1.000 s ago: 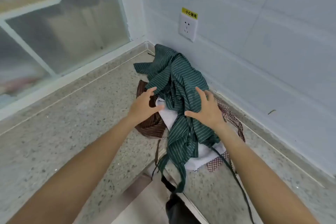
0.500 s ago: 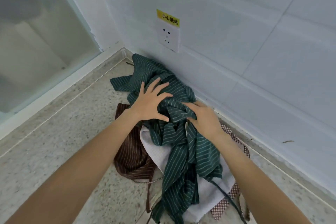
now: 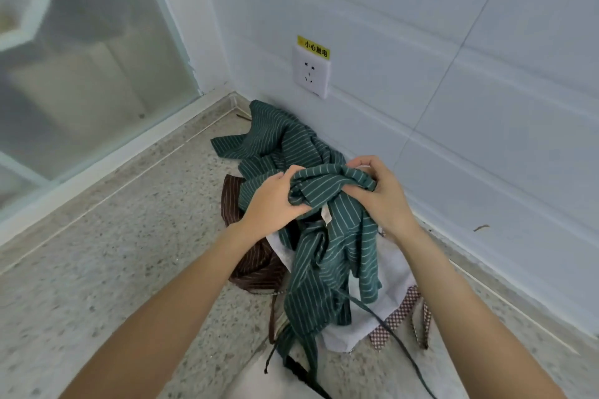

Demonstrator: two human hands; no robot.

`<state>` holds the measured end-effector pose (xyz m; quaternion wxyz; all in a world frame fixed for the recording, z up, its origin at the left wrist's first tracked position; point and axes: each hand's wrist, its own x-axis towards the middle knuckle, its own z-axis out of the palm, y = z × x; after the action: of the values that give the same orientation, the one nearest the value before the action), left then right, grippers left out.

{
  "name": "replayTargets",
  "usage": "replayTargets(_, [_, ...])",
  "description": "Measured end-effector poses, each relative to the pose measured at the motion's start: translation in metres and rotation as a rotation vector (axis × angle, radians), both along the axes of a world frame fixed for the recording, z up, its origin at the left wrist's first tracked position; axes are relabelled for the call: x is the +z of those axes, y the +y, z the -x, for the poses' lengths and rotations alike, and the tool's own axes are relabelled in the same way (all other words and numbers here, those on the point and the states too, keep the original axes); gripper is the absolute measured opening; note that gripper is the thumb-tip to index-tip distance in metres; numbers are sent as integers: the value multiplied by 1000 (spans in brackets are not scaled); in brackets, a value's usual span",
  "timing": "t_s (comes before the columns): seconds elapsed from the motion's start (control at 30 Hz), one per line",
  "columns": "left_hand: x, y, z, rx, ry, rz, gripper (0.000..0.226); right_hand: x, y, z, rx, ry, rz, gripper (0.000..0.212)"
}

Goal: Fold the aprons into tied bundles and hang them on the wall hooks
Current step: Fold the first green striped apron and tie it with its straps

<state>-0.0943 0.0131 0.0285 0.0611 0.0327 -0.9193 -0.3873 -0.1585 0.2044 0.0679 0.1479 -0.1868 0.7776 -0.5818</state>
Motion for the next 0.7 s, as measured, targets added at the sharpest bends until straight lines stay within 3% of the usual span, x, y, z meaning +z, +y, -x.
replayTargets(0.13, [28,-15,-55,59,73,-3,35,24,4,-39,63,113,-82,37])
replayTargets(0.3, [69,-31,-157,46,165,65,35,51,-8,-113,225,293,-222,36])
replayTargets(0.43, [94,-45,-258,54,136,124,25,69,-26,-189,358,393,-279,32])
replayTargets(0.6, [106,-61,-368,149,-50,158,43,79,-53,-265,496,419,-296,39])
replayTargets(0.7, [108,-71,-422,253,-141,199,54,84,-74,-305,641,433,-296,32])
